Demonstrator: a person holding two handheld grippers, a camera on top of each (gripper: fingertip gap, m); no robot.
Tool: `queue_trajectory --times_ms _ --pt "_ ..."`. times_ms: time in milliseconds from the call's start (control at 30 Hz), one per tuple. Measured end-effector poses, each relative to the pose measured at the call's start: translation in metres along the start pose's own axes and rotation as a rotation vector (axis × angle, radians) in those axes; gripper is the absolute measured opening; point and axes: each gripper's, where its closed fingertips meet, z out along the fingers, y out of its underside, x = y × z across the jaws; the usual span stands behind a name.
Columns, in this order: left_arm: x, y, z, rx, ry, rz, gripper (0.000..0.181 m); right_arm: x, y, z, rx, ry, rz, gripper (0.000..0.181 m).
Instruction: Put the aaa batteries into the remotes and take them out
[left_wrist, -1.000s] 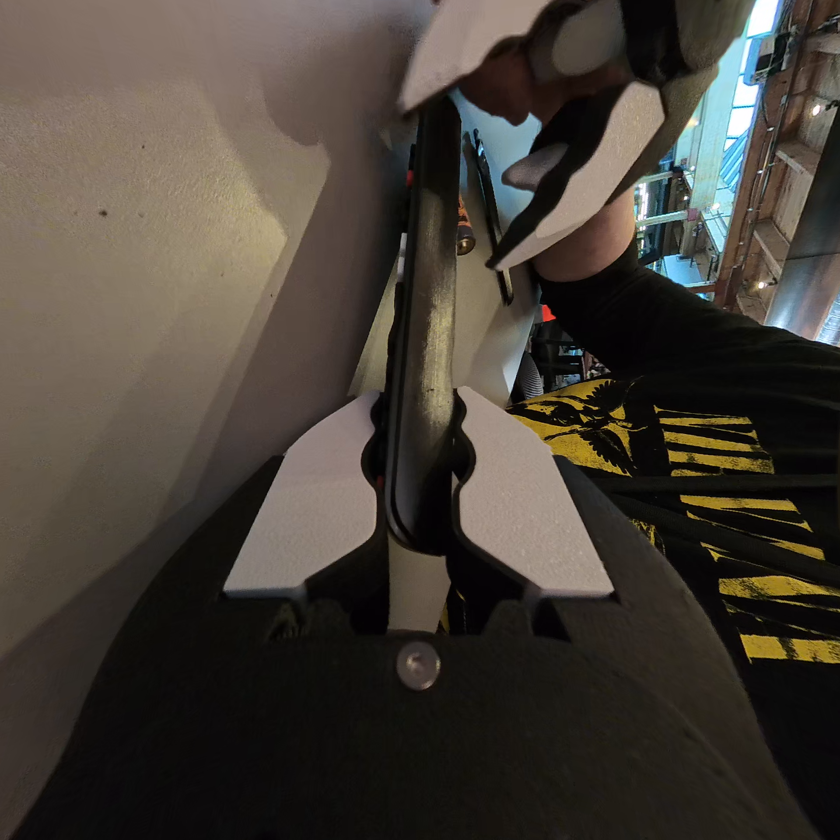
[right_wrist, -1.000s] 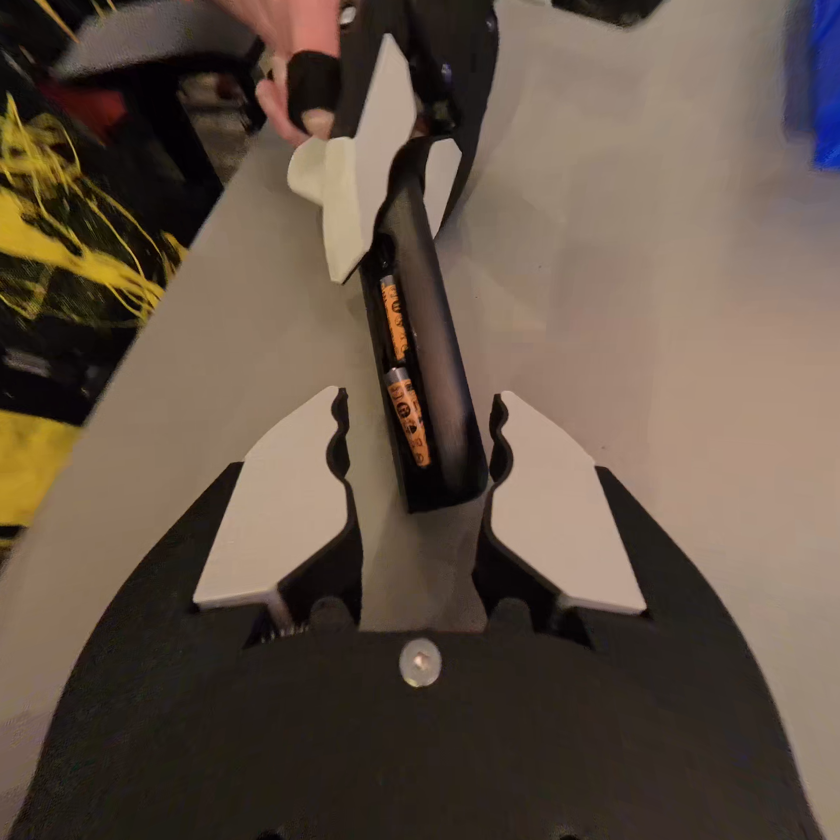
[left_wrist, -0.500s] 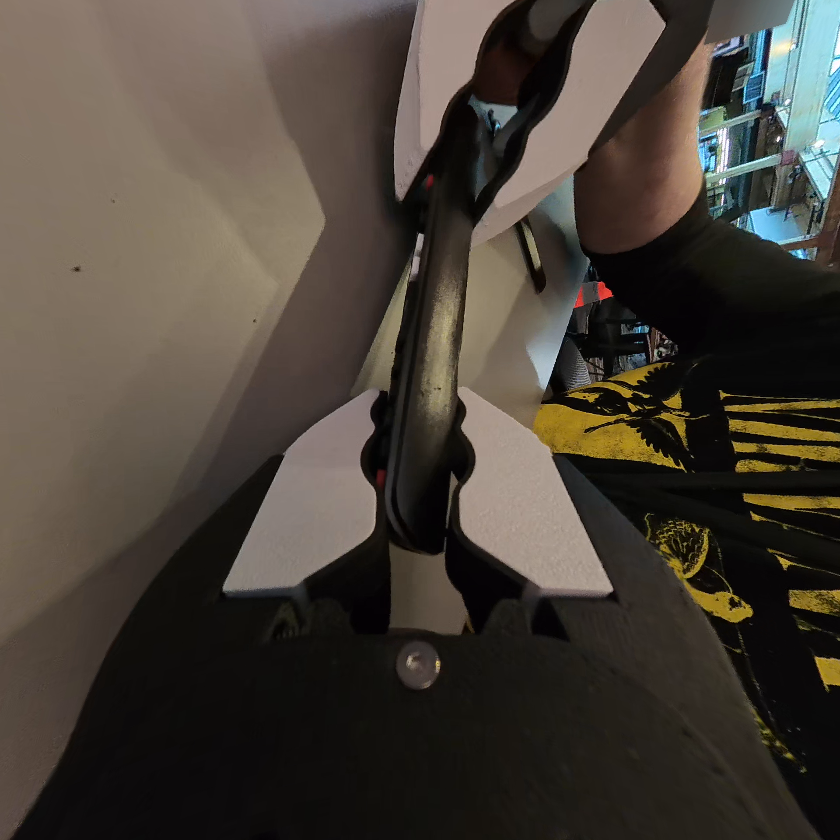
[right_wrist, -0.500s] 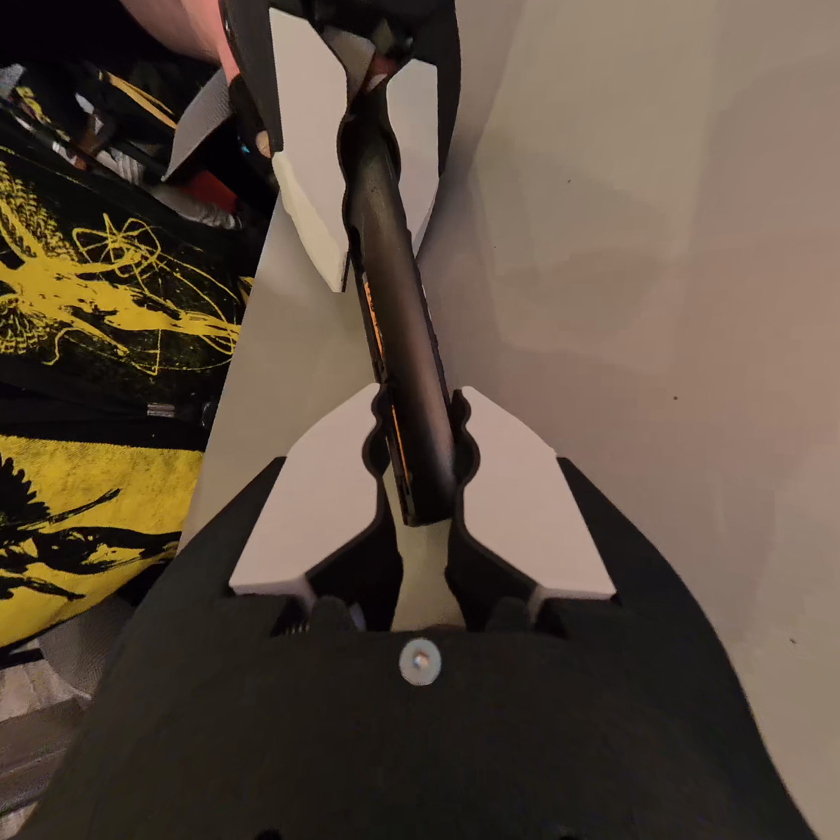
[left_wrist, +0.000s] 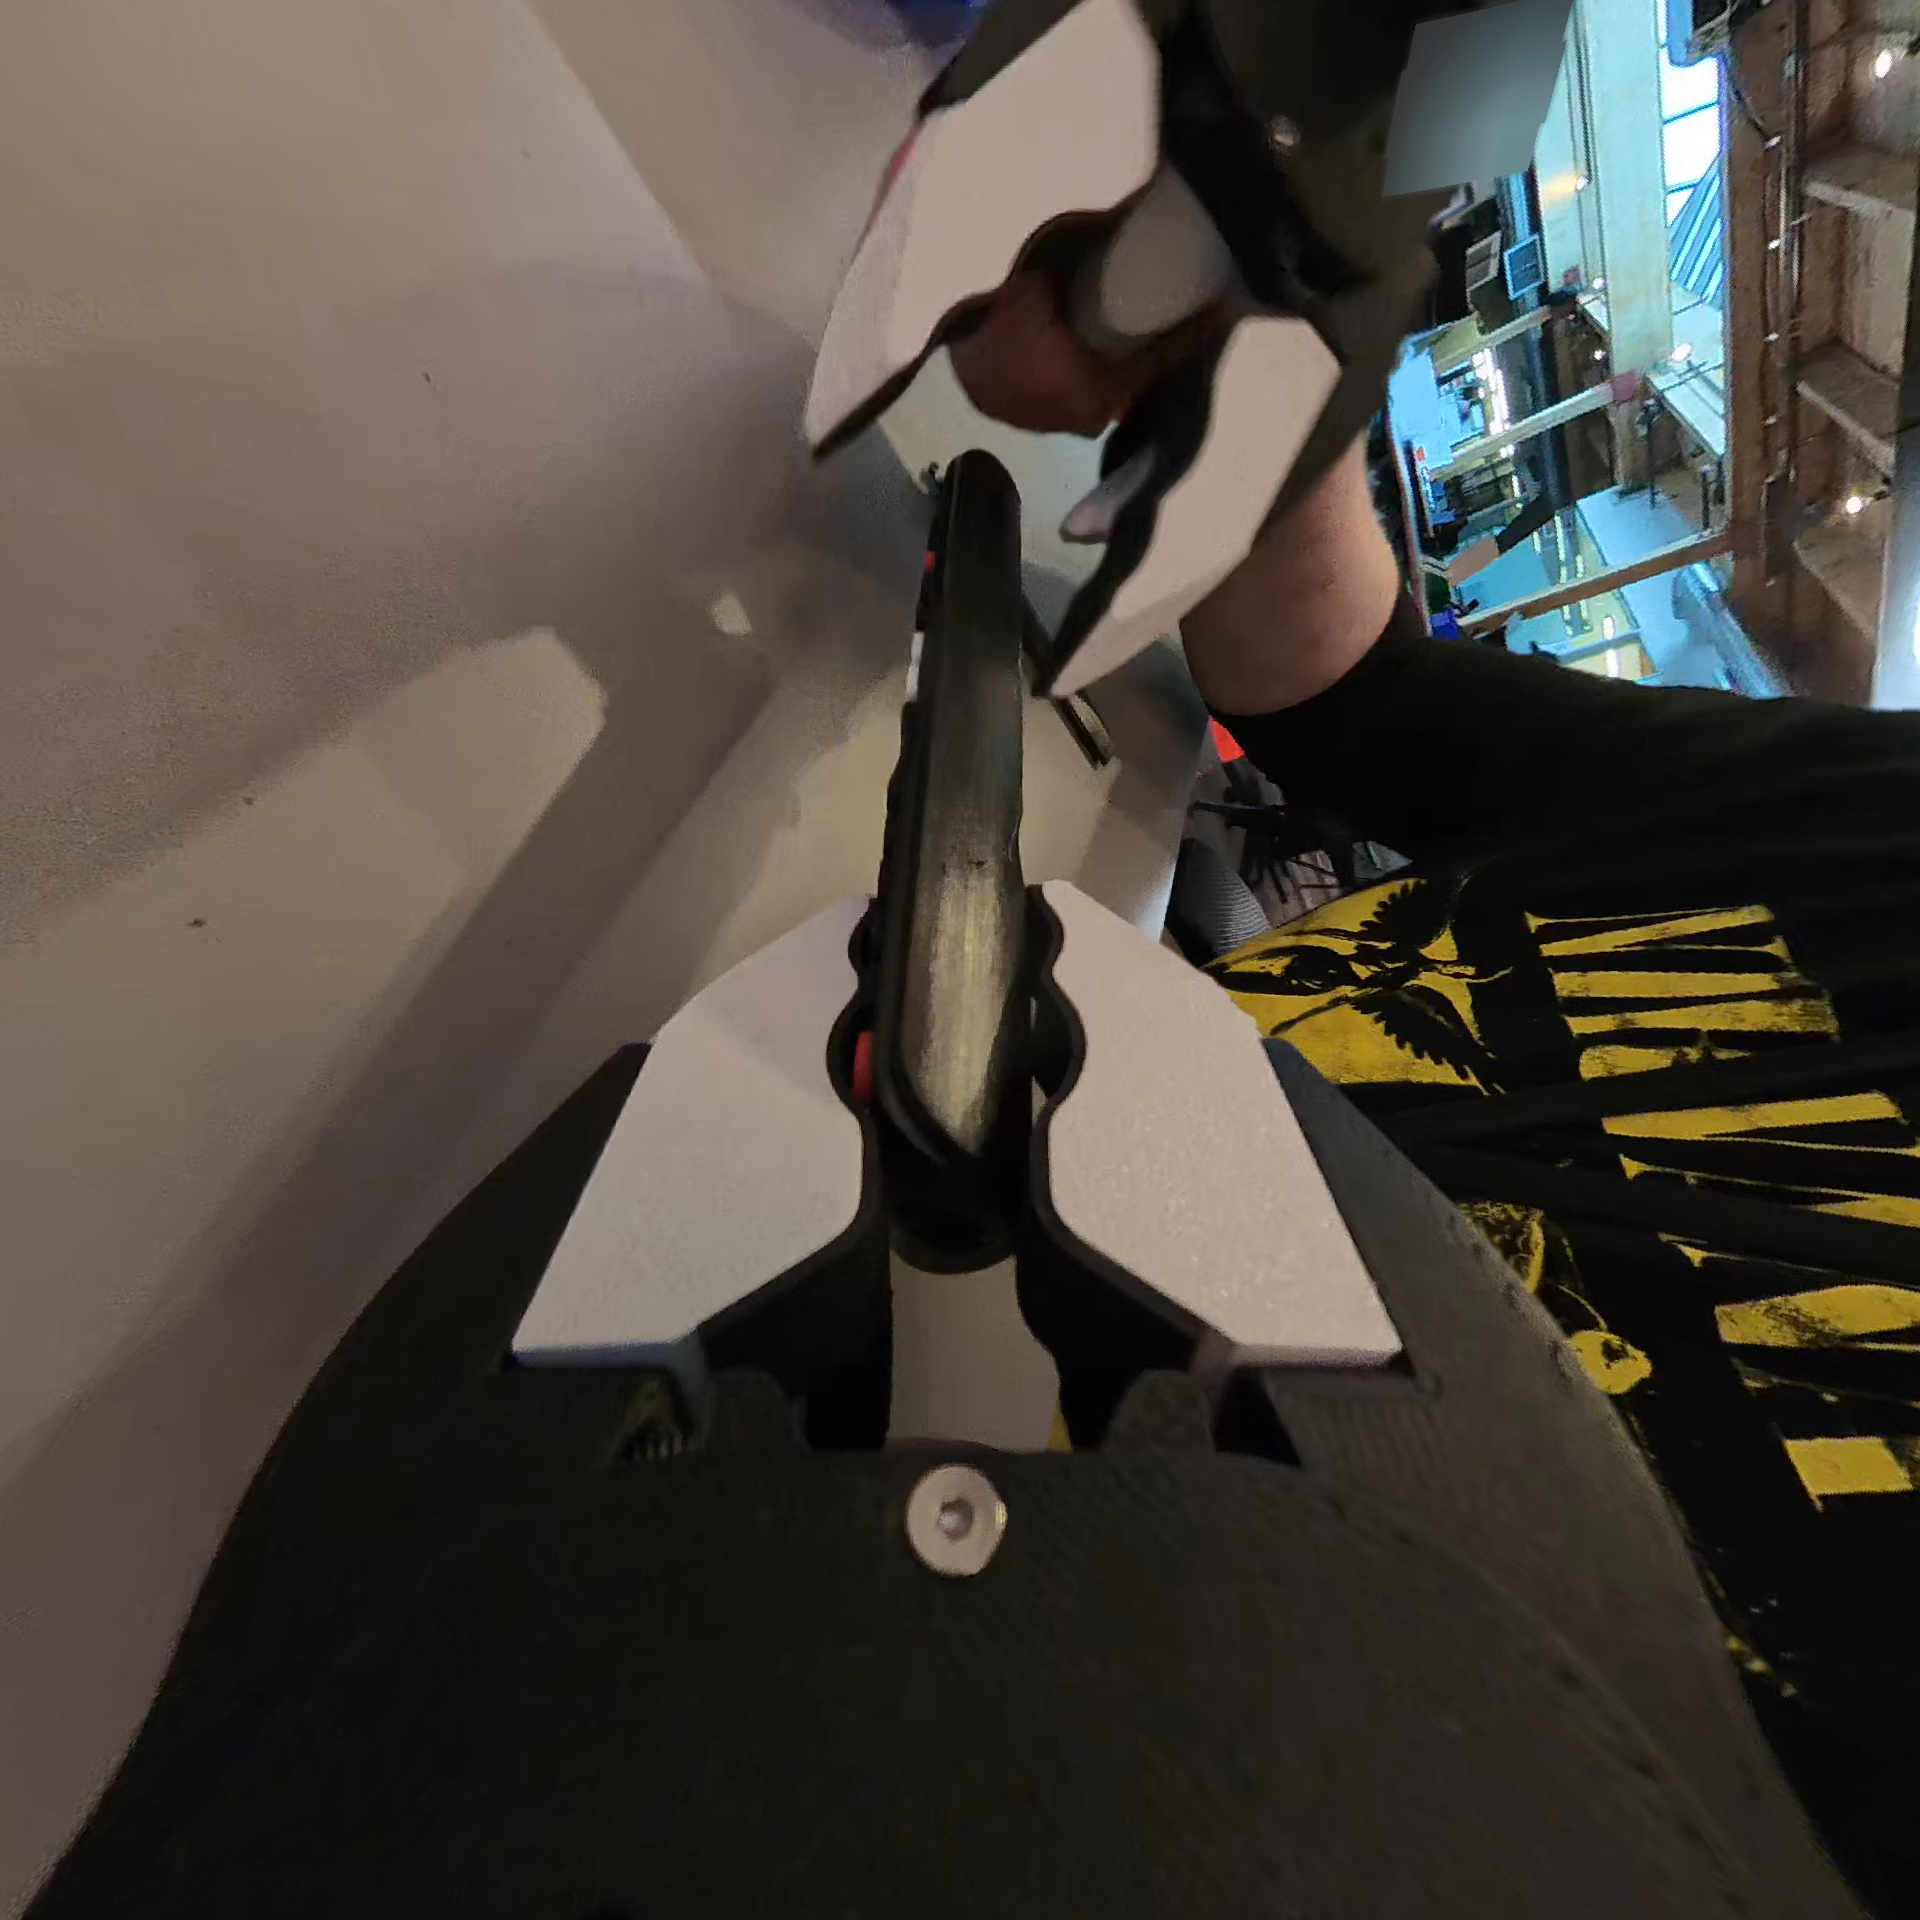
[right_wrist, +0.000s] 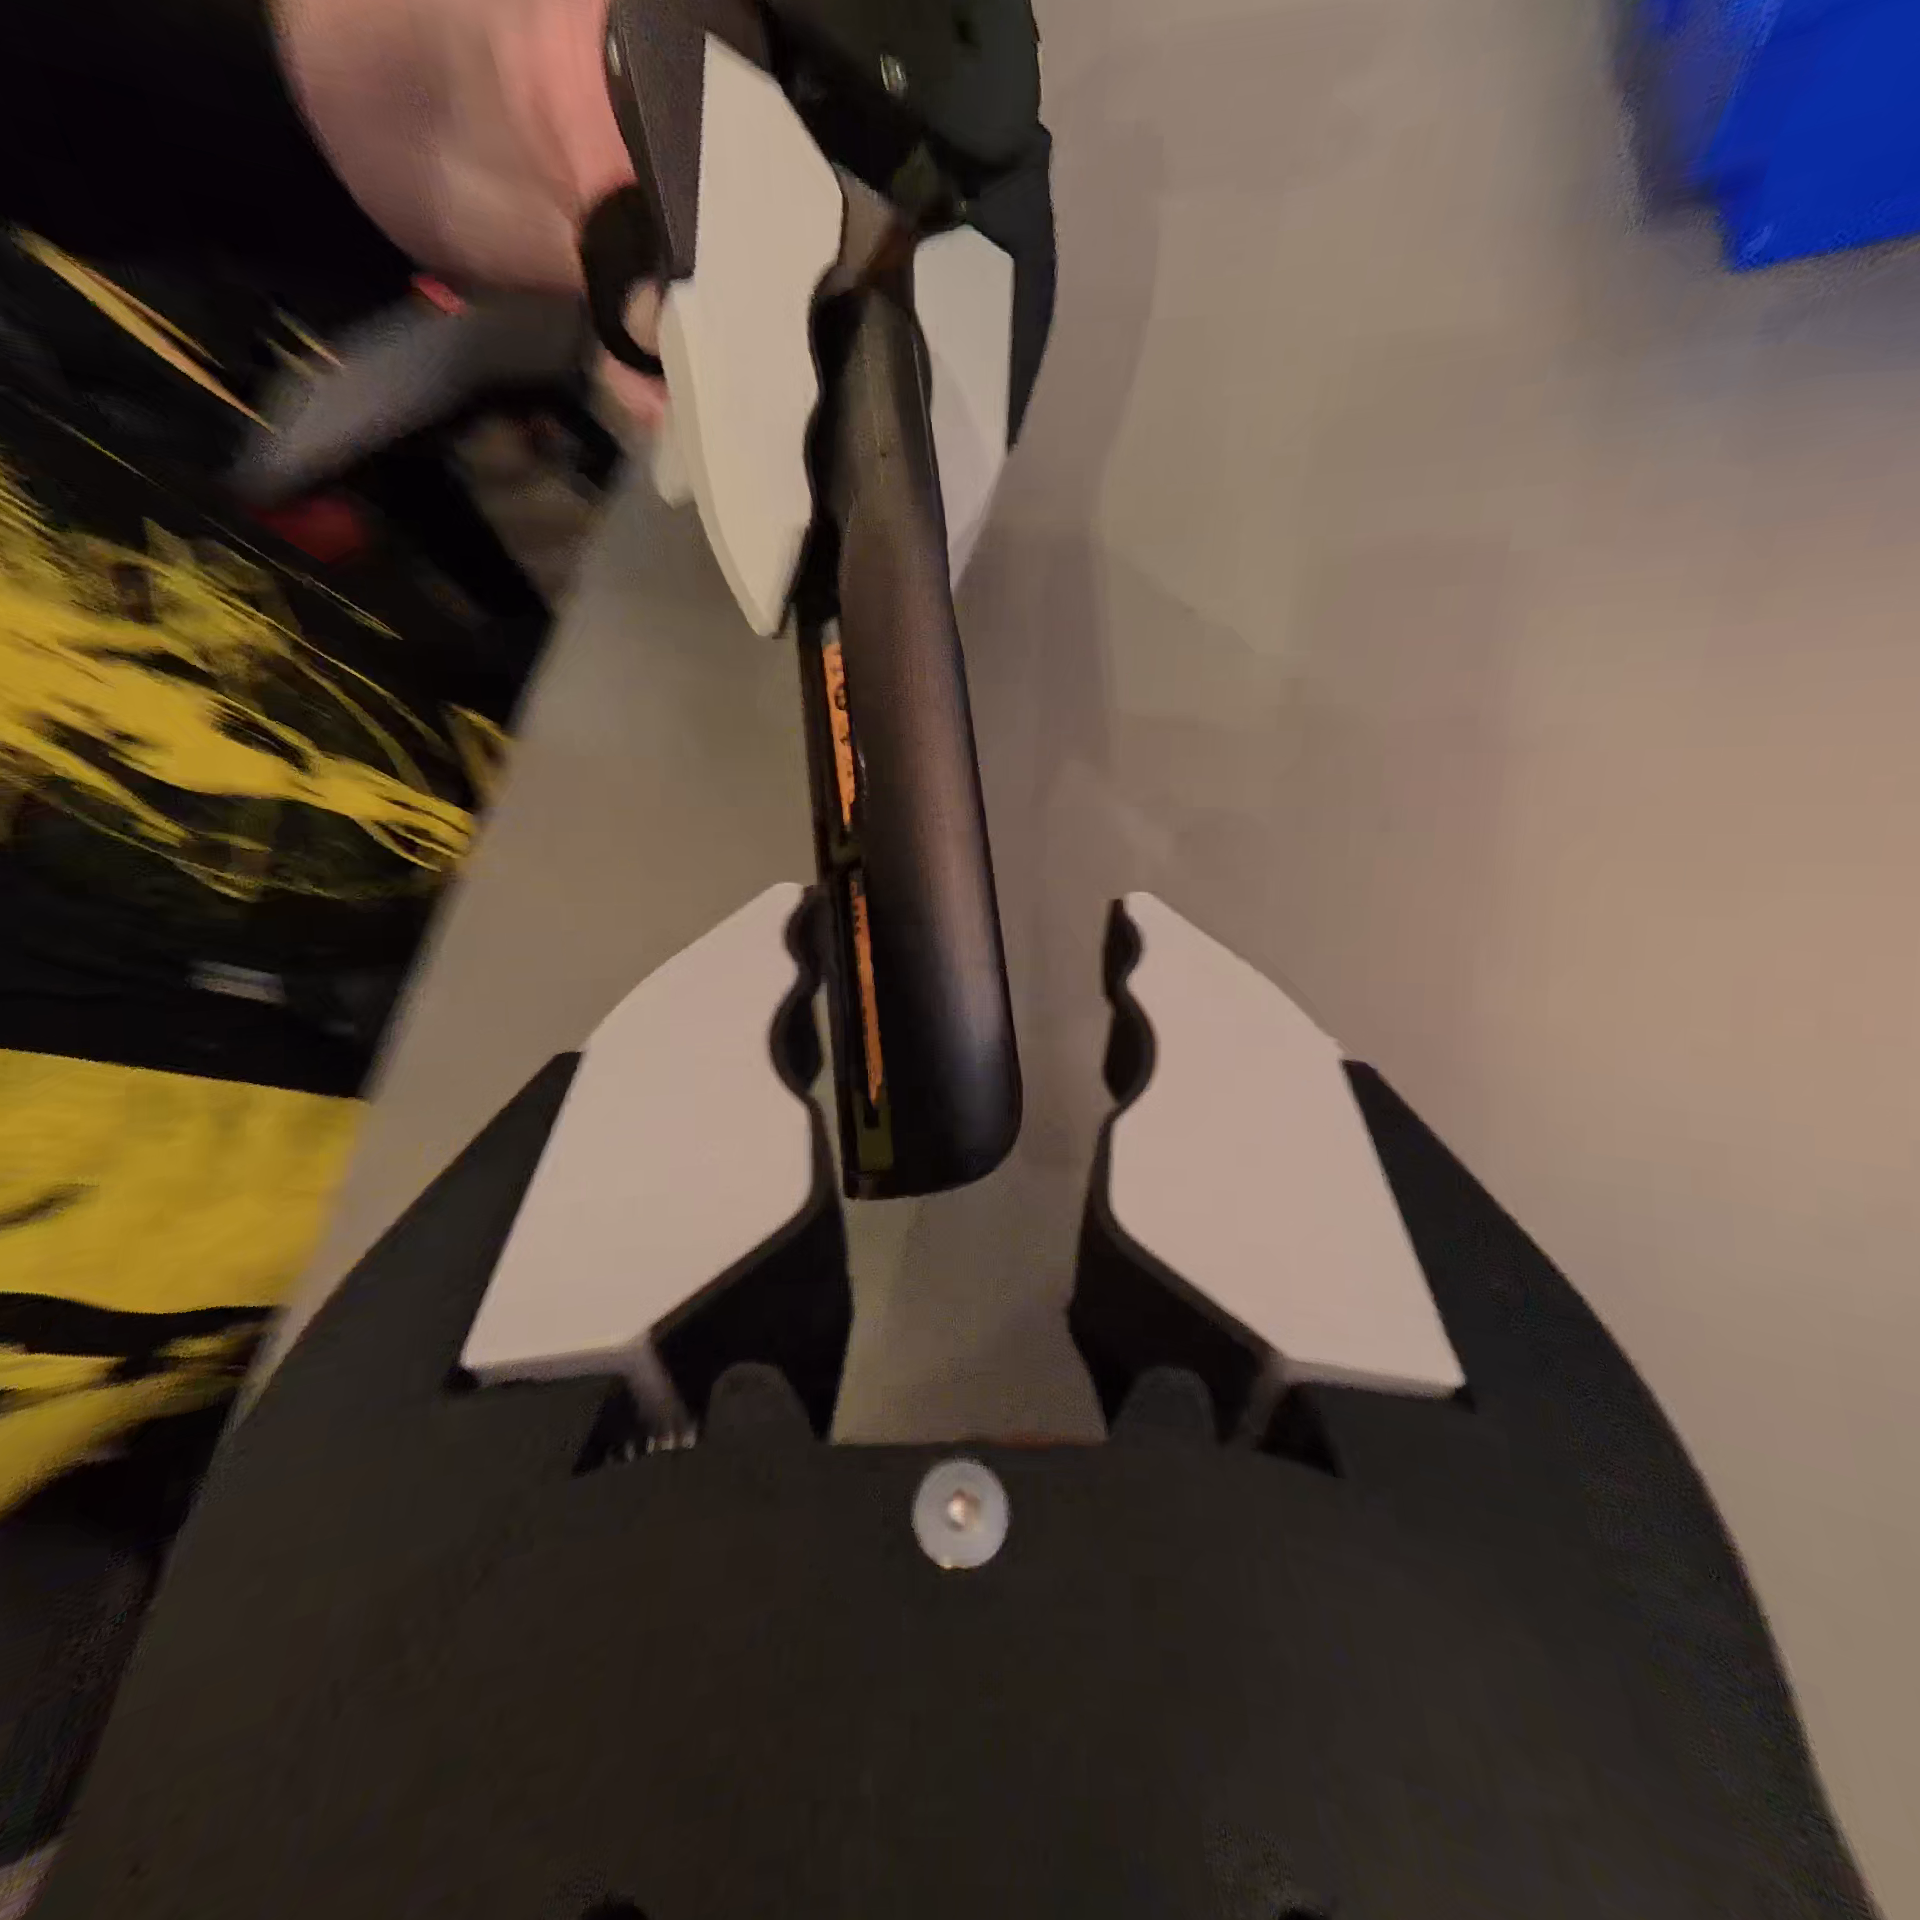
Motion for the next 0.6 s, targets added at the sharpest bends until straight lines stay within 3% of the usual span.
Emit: queue_trajectory --times_ms 67,167,267,400,500,600 --pt "0.002 -0.001 0.004 0.001 0.026 -0.047 0.025 0.0 0.005 -0.003 -0.114 0.146 -0.136 0.067" --pt "0.011 -0.006 0.009 0.021 0.089 -0.098 0.025 -0.002 0.028 0.001 -0.372 0.294 -0.305 0.068" --pt "0.014 -0.004 0.016 0.005 0.076 -0.091 0.025 0.002 0.039 -0.001 -0.496 0.402 -0.356 0.053" --pt "0.029 -0.012 0.016 0.036 0.126 -0.038 0.033 -0.007 0.041 -0.003 -0.429 0.357 -0.27 0.052" --pt "0.048 -0.026 0.011 0.093 0.153 0.088 0.045 -0.017 0.037 -0.005 -0.281 0.251 -0.142 0.052" --pt "0.065 -0.044 -0.002 0.199 0.146 0.273 0.071 -0.023 0.029 -0.011 -0.136 0.151 -0.037 0.052"
